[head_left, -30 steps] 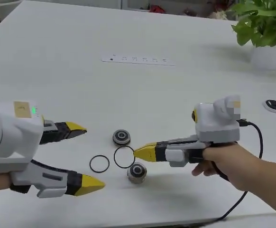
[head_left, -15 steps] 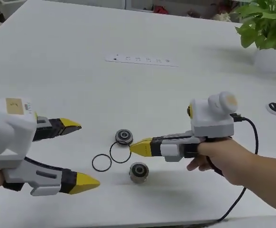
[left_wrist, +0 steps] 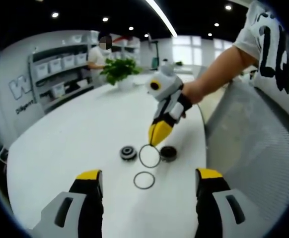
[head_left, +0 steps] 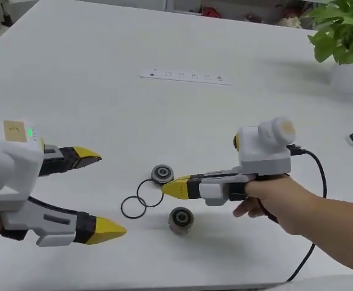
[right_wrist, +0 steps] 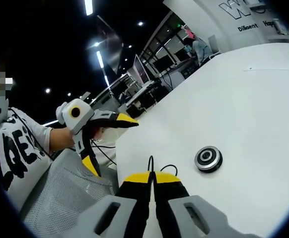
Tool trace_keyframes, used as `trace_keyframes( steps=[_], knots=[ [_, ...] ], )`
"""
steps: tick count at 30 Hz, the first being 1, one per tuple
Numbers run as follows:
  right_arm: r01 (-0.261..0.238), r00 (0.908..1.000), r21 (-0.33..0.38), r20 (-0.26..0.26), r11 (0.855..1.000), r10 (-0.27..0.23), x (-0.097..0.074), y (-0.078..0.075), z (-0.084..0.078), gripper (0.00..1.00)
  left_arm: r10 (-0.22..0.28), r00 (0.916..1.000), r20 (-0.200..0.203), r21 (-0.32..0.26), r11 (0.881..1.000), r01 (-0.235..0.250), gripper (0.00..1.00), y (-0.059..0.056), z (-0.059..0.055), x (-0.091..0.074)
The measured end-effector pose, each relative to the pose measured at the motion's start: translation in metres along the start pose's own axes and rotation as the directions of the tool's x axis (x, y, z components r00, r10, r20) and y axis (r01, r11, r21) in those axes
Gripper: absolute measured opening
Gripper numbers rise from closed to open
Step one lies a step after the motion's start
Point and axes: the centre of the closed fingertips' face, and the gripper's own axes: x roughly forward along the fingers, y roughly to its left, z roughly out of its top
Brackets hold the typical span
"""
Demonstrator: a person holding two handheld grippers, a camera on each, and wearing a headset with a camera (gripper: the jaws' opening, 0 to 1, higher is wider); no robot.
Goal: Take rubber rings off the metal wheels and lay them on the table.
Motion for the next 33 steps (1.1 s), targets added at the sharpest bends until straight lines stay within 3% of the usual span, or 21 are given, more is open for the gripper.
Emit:
trace_keyframes(
  steps=[33],
  knots=[
    [0.057,0.9966,0.057,-0.062,0.997,-0.054,0.015,-0.022,-0.019,0.00,0.015,0.9998,-0.015,-0.013,1.000,-0.015,0.78,0.004,-0.004,-0.003]
  ],
)
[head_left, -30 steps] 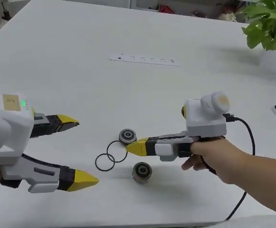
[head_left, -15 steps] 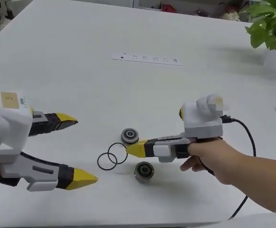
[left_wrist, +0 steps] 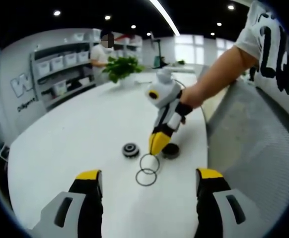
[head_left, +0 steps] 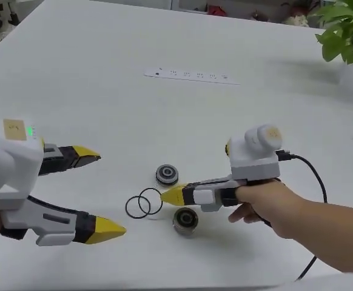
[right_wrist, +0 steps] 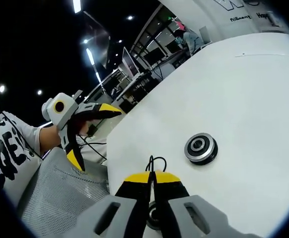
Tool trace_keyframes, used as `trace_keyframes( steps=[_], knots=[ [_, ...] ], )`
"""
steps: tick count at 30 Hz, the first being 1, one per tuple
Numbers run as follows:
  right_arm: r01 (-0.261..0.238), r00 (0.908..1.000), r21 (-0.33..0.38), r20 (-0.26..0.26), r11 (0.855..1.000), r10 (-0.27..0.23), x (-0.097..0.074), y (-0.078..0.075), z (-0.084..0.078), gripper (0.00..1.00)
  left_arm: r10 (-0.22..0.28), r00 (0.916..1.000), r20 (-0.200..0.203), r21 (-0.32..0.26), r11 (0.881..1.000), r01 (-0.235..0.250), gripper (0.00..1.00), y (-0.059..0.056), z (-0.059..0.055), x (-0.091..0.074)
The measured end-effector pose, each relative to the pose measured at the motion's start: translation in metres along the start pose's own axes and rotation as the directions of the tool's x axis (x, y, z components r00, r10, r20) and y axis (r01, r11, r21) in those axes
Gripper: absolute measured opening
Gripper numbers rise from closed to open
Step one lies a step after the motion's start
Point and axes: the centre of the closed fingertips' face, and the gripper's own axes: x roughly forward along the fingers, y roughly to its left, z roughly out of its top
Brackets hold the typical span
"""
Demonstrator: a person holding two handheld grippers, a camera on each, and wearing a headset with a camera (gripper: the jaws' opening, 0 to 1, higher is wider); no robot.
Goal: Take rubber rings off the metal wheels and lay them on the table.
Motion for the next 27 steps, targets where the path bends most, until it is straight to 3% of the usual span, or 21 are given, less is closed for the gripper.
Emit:
trace_keyframes(
  steps=[12,27],
  knots=[
    [-0.007,0.9999,0.007,-0.011,1.000,0.008,0.0063,0.0019,-0.0031,0.00,-0.004,1.0000,-0.002,0.001,1.000,0.004,0.78,-0.0014,0.0005,0.0012],
    [0.040,0.9985,-0.013,-0.036,0.999,-0.041,0.0085,-0.0068,-0.0076,0.00,0.001,0.9999,-0.011,0.002,1.000,-0.001,0.78,0.0000,-0.0023,0.0004]
  ],
)
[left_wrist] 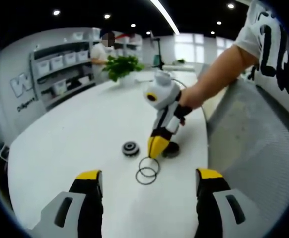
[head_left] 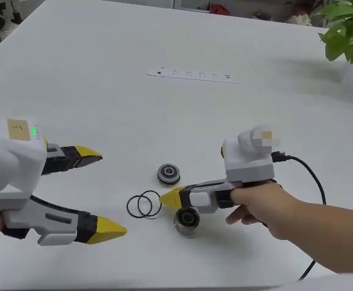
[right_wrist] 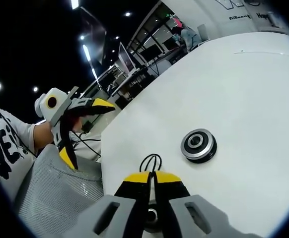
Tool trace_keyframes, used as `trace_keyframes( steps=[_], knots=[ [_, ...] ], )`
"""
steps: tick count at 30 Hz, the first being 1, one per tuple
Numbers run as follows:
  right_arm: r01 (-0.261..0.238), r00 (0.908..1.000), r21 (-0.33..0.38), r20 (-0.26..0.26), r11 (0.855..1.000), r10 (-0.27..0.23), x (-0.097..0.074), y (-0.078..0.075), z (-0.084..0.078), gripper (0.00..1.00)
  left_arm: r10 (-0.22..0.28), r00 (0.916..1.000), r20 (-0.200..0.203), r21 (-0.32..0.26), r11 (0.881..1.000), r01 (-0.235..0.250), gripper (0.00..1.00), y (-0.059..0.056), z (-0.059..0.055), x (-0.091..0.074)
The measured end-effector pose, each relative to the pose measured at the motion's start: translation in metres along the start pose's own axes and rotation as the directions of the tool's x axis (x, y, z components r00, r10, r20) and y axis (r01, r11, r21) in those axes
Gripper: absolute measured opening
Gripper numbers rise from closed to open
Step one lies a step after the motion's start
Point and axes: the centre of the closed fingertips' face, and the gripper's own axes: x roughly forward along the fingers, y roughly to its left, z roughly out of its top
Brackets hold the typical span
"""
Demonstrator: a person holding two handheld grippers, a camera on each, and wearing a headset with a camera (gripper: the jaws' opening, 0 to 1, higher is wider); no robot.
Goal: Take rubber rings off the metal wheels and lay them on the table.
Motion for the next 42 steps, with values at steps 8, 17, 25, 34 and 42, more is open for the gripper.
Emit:
trace_keyframes(
  steps=[8,17,25,34,42],
  knots=[
    [0.019,0.9998,-0.011,-0.006,1.000,-0.019,0.000,-0.004,-0.001,0.03,-0.001,1.0000,-0.004,-0.001,1.000,0.001,0.78,0.001,-0.001,0.001],
    [0.028,0.9996,-0.022,-0.005,0.999,-0.028,-0.001,-0.005,0.000,0.07,-0.001,1.0000,-0.008,-0.002,1.000,0.001,0.78,0.000,-0.002,0.000],
    [0.029,0.9996,-0.037,0.007,0.999,-0.029,-0.006,-0.002,0.004,0.09,0.001,0.9999,-0.011,-0.002,1.000,-0.001,0.78,0.001,-0.002,-0.001],
    [0.035,0.9991,-0.062,0.027,0.997,-0.034,-0.014,0.000,0.012,0.12,0.003,0.9999,-0.014,0.000,1.000,-0.003,0.78,0.004,0.000,0.000],
    [0.049,0.9980,-0.090,0.043,0.995,-0.046,-0.021,0.001,0.017,0.15,-0.003,0.9999,-0.012,0.011,1.000,0.003,0.77,0.007,0.005,0.004]
  ],
)
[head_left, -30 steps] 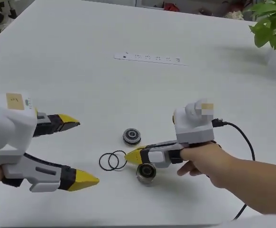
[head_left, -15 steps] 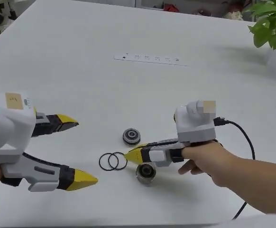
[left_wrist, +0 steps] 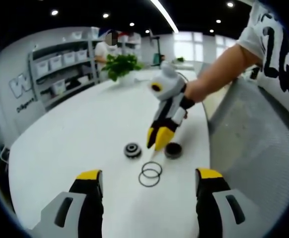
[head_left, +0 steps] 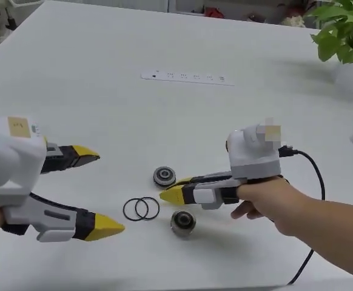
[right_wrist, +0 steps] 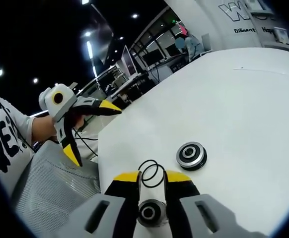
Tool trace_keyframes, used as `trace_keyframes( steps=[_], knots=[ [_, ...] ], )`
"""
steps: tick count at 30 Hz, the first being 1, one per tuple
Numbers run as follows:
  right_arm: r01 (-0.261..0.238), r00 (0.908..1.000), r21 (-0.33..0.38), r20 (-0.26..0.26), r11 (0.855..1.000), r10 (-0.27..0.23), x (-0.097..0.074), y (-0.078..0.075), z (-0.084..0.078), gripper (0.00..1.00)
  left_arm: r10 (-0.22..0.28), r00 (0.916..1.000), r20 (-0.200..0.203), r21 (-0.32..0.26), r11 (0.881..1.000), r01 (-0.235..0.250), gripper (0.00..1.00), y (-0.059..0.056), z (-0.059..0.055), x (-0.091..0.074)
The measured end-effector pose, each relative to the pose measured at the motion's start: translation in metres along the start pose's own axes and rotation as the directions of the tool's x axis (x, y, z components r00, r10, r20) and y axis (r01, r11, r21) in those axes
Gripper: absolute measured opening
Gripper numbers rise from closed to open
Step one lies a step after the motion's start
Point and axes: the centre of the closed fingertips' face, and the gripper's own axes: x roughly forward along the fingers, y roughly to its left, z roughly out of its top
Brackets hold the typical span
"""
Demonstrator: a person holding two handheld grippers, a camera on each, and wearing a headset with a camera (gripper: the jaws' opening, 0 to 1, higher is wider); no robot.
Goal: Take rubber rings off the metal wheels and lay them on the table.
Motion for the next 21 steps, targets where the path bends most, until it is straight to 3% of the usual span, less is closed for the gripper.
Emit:
trace_keyframes(
  steps=[21],
  knots=[
    [0.050,0.9982,-0.085,0.036,0.995,-0.047,-0.018,-0.007,0.012,0.23,-0.009,0.9999,-0.011,0.001,1.000,0.009,0.76,0.007,0.002,0.002]
  ],
)
